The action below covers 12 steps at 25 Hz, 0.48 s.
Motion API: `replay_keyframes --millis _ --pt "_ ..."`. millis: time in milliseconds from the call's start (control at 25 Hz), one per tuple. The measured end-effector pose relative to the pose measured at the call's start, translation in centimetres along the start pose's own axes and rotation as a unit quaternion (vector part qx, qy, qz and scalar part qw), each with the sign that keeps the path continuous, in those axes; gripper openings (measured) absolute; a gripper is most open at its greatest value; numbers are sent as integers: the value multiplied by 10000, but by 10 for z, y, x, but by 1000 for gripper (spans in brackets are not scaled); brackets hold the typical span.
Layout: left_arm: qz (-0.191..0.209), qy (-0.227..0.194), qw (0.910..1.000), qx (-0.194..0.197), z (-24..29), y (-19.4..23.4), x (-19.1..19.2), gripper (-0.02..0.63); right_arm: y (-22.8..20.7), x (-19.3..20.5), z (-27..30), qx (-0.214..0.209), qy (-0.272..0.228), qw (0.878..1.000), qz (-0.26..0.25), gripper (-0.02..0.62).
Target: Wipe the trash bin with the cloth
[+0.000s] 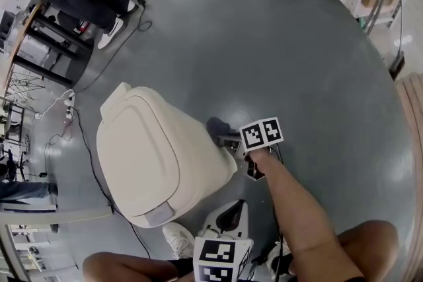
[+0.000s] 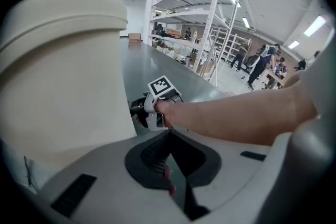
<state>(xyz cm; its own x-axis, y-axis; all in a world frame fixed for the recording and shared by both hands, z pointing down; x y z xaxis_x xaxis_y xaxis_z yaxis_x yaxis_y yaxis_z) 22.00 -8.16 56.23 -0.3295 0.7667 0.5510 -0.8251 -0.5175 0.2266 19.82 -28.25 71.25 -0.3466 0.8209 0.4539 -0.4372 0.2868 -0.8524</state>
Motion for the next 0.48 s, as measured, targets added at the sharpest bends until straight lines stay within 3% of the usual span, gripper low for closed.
replay_keyframes --millis 200,320,480 --pt "220 -359 9991 7 -22 -3 -12 0 10 -12 -18 231 -438 9985 -250 92" --pt "234 -630 9977 88 -43 -2 -22 0 38 -26 -33 342 -594 9942 -833 92" --pt "244 -984 9947 190 -79 -3 -30 0 93 -60 -70 643 -864 9778 -1796 92"
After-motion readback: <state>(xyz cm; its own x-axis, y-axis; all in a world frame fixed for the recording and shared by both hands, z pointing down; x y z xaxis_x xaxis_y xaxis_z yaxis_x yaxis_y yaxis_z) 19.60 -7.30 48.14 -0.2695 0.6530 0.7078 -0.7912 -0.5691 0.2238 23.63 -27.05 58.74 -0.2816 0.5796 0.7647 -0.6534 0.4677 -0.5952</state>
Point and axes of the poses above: the fingertips, and each gripper's own axes: z forward along the fingers, y to its left, x out of its underside, the point moved 1 cm from there along -z, backward along the fingers, and after that the axes turned 9 degrees about -z, right-handed, at the moved point
